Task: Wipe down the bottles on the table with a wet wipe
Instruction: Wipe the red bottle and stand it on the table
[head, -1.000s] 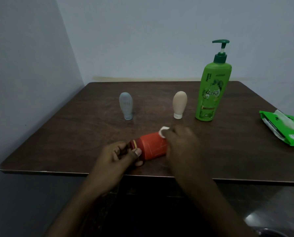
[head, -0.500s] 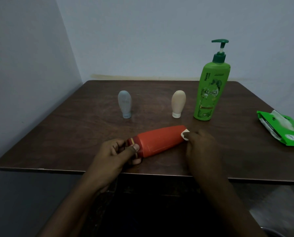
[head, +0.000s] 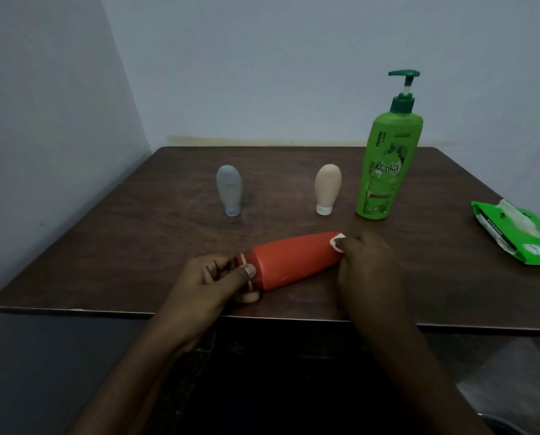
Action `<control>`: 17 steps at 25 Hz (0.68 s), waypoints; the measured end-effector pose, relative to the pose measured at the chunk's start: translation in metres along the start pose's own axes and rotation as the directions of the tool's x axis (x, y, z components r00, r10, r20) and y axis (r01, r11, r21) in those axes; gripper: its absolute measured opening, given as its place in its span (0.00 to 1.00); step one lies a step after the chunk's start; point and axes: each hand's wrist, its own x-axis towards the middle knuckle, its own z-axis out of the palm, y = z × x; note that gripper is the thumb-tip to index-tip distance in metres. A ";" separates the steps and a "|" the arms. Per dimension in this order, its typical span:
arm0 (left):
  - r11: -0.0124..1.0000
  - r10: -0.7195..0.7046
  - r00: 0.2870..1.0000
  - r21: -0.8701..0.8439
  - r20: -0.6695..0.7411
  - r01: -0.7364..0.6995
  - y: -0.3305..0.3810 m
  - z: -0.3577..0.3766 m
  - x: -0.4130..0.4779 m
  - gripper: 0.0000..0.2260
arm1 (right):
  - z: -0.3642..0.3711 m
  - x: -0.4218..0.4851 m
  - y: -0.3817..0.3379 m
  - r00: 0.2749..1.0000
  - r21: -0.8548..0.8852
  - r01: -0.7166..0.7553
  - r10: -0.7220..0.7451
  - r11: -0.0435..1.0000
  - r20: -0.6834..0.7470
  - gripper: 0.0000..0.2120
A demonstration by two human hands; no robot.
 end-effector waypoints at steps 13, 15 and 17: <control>1.000 -0.004 1.000 0.001 -0.008 0.004 -0.002 -0.001 0.002 0.11 | 0.000 -0.005 -0.026 0.994 -0.068 0.066 -0.060 0.995 0.087 0.13; 1.000 -0.014 1.000 -0.018 -0.007 0.014 0.000 -0.001 0.001 0.11 | -0.001 -0.025 -0.057 0.972 0.018 0.205 -0.206 0.979 0.115 0.13; 0.999 -0.027 1.000 -0.036 0.010 0.027 0.002 0.000 -0.001 0.09 | -0.004 -0.038 -0.076 0.941 0.115 0.302 -0.315 0.946 0.123 0.11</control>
